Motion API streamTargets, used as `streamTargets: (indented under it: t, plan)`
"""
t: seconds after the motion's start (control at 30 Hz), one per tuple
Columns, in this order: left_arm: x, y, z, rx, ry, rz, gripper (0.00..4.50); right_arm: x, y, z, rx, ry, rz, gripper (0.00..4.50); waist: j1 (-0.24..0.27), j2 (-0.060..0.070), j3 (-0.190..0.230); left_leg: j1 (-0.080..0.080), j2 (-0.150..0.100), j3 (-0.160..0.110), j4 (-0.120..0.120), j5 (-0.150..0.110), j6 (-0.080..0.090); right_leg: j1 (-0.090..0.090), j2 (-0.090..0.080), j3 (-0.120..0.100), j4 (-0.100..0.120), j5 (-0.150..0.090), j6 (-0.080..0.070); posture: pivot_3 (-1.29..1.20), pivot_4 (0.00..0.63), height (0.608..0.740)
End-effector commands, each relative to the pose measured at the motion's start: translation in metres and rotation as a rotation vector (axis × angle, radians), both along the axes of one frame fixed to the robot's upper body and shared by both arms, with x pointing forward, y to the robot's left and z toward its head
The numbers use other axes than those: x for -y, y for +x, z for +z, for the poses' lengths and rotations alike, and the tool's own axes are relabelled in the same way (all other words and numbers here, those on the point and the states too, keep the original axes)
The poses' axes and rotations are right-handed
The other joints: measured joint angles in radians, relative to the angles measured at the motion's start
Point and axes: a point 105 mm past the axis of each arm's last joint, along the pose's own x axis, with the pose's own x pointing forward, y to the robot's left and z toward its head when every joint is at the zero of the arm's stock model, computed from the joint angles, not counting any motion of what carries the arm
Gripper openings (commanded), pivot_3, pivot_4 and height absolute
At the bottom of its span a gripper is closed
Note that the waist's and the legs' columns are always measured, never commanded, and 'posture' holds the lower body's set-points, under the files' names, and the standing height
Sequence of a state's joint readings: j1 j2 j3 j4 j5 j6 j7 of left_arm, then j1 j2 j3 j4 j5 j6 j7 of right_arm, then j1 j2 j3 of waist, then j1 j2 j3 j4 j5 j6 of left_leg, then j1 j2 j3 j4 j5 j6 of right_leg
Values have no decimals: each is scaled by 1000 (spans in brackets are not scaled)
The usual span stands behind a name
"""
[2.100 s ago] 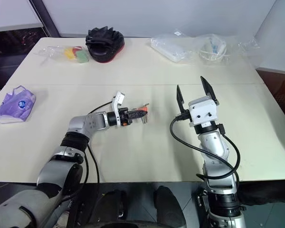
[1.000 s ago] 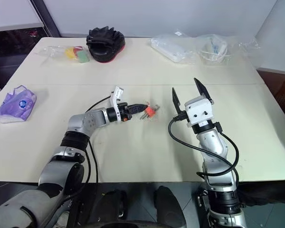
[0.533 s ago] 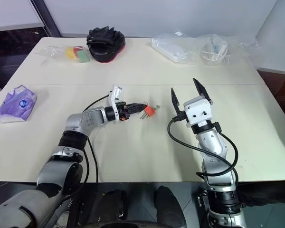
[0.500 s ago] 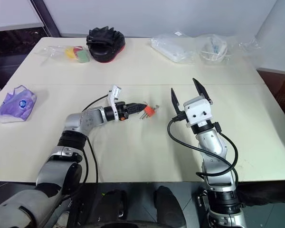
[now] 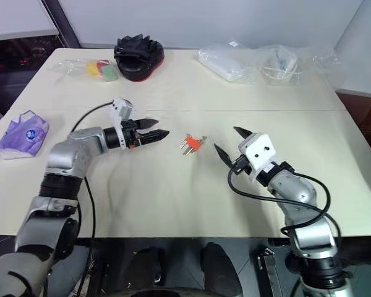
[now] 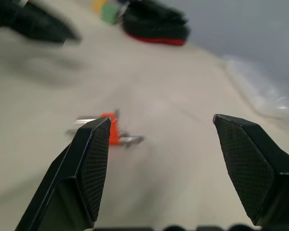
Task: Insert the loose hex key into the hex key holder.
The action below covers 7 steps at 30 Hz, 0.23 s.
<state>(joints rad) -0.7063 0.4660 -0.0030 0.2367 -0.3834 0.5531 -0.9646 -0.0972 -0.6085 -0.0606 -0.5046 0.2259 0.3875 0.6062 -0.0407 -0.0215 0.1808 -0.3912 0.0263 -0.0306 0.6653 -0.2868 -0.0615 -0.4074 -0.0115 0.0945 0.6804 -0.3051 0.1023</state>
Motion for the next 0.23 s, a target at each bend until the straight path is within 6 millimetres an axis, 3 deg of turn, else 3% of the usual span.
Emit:
streamTargets:
  t: [0.03, 0.23]
  plan:
    - [-2, -12, 19, 123, 45, -45, 4125, 3, -12, 11, -54, -81, 82, 3560, 0, 0, 0, 0, 0, 0, 0, 0, 0, 1, 0, 0, 0, 0, 0, 0, 150, 740]
    - [-13, -40, 19, 191, 121, -73, 4125, 17, -21, 12, -157, -249, 149, 3560, -3, 0, 0, 0, 1, 0, -1, 0, 0, 1, 0, 0, -3, 0, 0, 0, 150, 740]
